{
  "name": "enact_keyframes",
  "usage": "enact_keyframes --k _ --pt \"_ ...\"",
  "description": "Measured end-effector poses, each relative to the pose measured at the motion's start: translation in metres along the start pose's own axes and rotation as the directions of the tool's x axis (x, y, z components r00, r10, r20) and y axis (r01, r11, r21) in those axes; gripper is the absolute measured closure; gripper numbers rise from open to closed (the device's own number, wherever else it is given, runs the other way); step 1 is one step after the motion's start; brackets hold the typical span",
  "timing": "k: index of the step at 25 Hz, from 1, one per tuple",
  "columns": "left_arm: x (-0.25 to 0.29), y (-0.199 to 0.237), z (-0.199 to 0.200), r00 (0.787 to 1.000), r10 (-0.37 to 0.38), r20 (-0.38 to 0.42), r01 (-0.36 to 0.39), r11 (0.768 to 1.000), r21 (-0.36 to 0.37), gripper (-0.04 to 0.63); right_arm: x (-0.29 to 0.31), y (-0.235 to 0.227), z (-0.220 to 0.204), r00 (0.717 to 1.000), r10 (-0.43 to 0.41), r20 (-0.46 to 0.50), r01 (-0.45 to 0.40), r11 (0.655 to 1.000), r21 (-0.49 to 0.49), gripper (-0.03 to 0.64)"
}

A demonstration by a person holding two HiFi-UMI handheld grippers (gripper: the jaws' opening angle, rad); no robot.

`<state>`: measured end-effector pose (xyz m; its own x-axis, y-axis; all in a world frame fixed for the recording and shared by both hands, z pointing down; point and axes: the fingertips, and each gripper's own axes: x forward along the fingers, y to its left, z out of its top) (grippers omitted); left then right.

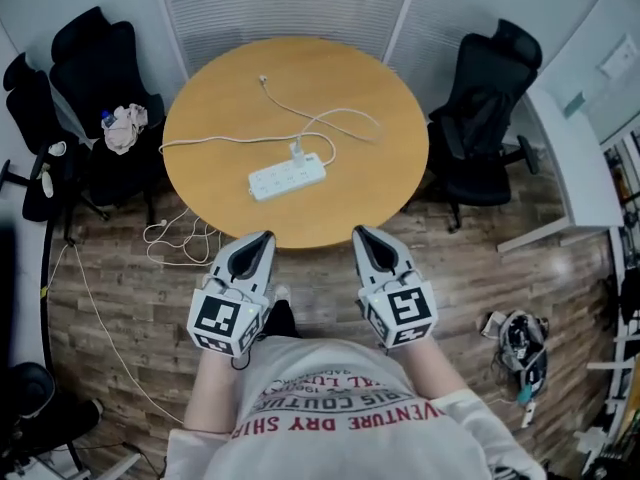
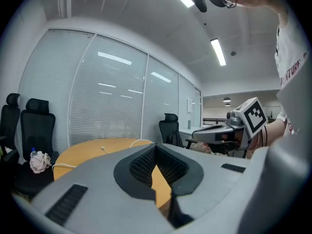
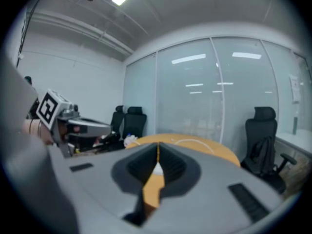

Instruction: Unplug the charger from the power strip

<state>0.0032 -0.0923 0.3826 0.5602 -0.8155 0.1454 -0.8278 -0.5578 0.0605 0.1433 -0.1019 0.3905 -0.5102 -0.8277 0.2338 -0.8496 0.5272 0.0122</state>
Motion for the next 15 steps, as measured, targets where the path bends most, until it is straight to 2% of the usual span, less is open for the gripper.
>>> enact_keyframes --k 4,8,11,15 --pt "0.047 0.053 0.024 0.999 -0.047 0.008 0.047 0.999 0.026 0.563 0.061 -0.024 0.018 0.999 -0.049 -0.003 0.049 0.998 0.043 0.588" --pt "0.086 0.102 0.03 0.997 -0.073 -0.01 0.074 0.997 0.032 0.563 0.116 -0.04 0.025 0.996 -0.08 -0.031 0.082 0.995 0.064 0.588" --pt "0.104 0.13 0.025 0.996 -0.079 -0.027 0.08 0.997 0.015 0.563 0.148 -0.048 0.022 0.993 -0.096 -0.068 0.101 0.992 0.079 0.588" --pt "0.118 0.155 0.008 0.995 -0.079 -0.055 0.076 0.996 -0.048 0.563 0.182 -0.054 0.009 0.987 -0.084 -0.139 0.098 0.99 0.099 0.588"
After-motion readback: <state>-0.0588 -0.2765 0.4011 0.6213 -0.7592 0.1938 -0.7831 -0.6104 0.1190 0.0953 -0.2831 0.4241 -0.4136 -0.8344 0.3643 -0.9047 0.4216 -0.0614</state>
